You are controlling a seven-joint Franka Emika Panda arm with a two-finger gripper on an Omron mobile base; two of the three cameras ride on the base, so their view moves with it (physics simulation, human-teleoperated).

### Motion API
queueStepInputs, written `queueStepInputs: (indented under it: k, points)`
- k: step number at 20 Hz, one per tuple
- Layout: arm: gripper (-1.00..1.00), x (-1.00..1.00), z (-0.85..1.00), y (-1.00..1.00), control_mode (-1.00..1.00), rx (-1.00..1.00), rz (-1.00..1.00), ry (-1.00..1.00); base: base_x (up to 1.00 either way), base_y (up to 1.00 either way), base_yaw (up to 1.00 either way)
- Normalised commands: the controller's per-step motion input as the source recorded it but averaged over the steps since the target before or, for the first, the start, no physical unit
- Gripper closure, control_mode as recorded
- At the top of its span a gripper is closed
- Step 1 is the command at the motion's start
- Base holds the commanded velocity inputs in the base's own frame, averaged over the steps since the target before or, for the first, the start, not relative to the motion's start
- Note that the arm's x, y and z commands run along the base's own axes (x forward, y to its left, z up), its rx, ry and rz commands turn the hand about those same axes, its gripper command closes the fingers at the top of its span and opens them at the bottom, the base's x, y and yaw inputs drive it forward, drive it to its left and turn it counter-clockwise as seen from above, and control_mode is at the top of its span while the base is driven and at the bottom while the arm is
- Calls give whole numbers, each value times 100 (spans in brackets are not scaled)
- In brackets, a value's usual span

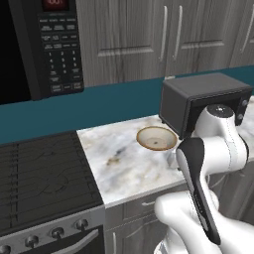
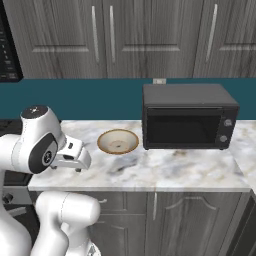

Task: Pick the cup and bowl from the counter and place them on the counter next to the sink.

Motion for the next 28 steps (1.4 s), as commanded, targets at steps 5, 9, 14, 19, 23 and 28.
queueStepInputs:
  k: [5,9,14,19,23,28]
  points:
    - [-100,0,0,0,100,0,0,0,0,0,0]
    - [-100,0,-1,0,-100,0,0,0,0,0,0]
    - [-100,47,-7,6,-100,0,6,-1,0,0,0]
    - [-100,68,0,0,-100,0,11,-2,0,0,0]
    - [-100,84,0,-1,-100,-2,8,-3,0,0,0]
    - [-100,82,0,-5,-100,-10,3,0,0,0,0]
